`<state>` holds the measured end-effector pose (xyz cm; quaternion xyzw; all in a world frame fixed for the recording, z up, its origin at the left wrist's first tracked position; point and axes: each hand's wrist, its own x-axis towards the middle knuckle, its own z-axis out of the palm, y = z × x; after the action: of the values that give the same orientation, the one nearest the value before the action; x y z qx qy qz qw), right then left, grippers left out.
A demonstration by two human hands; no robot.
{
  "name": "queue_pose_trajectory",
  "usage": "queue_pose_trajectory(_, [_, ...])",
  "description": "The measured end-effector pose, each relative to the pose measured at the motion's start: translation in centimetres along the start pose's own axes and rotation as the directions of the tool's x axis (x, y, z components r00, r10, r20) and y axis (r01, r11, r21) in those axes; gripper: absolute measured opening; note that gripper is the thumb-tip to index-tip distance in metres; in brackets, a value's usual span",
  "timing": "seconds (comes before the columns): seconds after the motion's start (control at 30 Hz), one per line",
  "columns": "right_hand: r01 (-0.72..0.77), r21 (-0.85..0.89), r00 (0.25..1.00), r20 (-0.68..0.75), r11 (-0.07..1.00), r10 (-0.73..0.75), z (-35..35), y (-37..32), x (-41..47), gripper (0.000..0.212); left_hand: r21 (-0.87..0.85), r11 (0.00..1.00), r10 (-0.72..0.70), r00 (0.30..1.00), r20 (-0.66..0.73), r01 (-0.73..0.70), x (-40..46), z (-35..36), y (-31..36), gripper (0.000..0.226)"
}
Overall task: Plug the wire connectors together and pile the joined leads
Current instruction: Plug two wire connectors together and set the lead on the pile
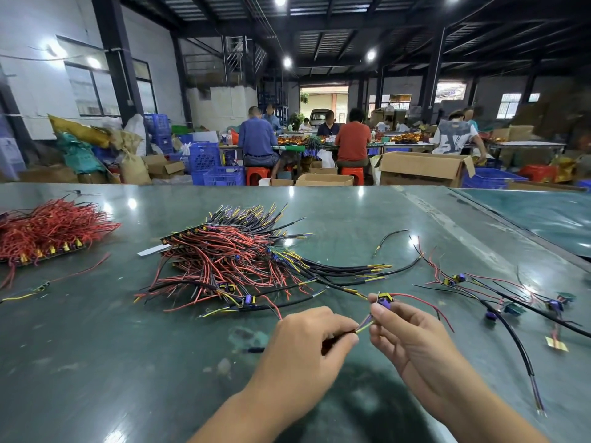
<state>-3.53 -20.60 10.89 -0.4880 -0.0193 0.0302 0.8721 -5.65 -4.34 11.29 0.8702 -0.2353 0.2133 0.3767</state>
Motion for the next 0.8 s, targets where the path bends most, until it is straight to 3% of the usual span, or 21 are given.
queue_pose_trajectory(0.07, [0.006, 0.01, 1.0, 0.014, 1.0, -0.007, -0.1, -0.1, 0.1, 0.026, -0.197, 0.97, -0.12, 0.985, 0.122, 0.143, 0.1, -0.2, 0.3, 0.018])
queue_pose_trajectory(0.17, [0.01, 0.012, 0.999, 0.03, 1.0, -0.011, -0.4, -0.3, 0.1, 0.027, -0.498, 0.77, -0.203, 0.893, 0.401, 0.399, 0.3, -0.9, 0.7, 0.024])
queue_pose_trajectory(0.23, [0.004, -0.003, 0.999, 0.042, 1.0, -0.004, -0.5, -0.3, 0.2, 0.029, -0.573, 0.657, -0.136, 0.824, 0.549, 0.49, 0.3, -1.7, 0.5, 0.029])
queue_pose_trajectory(0.33, [-0.017, -0.033, 0.998, 0.055, 0.999, 0.018, -0.5, -0.2, 0.1, 0.032, -0.574, 0.593, 0.015, 0.706, 0.708, 0.564, 0.1, -2.8, 0.1, 0.033])
queue_pose_trajectory(0.4, [-0.05, -0.054, 0.996, 0.07, 0.997, 0.053, -0.5, -0.1, 0.1, 0.034, -0.571, 0.578, -0.05, 0.723, 0.689, 0.584, 0.2, -2.6, 0.3, 0.025])
queue_pose_trajectory(0.5, [-0.099, -0.111, 0.986, 0.122, 0.989, 0.112, -0.4, -0.1, -0.2, 0.037, -0.573, 0.626, -0.298, 0.842, 0.45, 0.529, 0.6, -1.5, -0.2, 0.012])
queue_pose_trajectory(0.57, [-0.098, -0.188, 0.979, 0.158, 0.977, 0.129, -0.4, 0.1, -0.4, 0.038, -0.598, 0.62, -0.397, 0.861, 0.319, 0.507, 0.8, -1.1, -0.5, 0.013])
queue_pose_trajectory(0.8, [-0.001, -0.497, 0.961, 0.24, 0.868, 0.139, 0.2, 1.1, -1.0, 0.055, -0.574, 0.676, -0.385, 0.886, 0.258, 0.461, 0.7, 0.2, -0.6, 0.01])
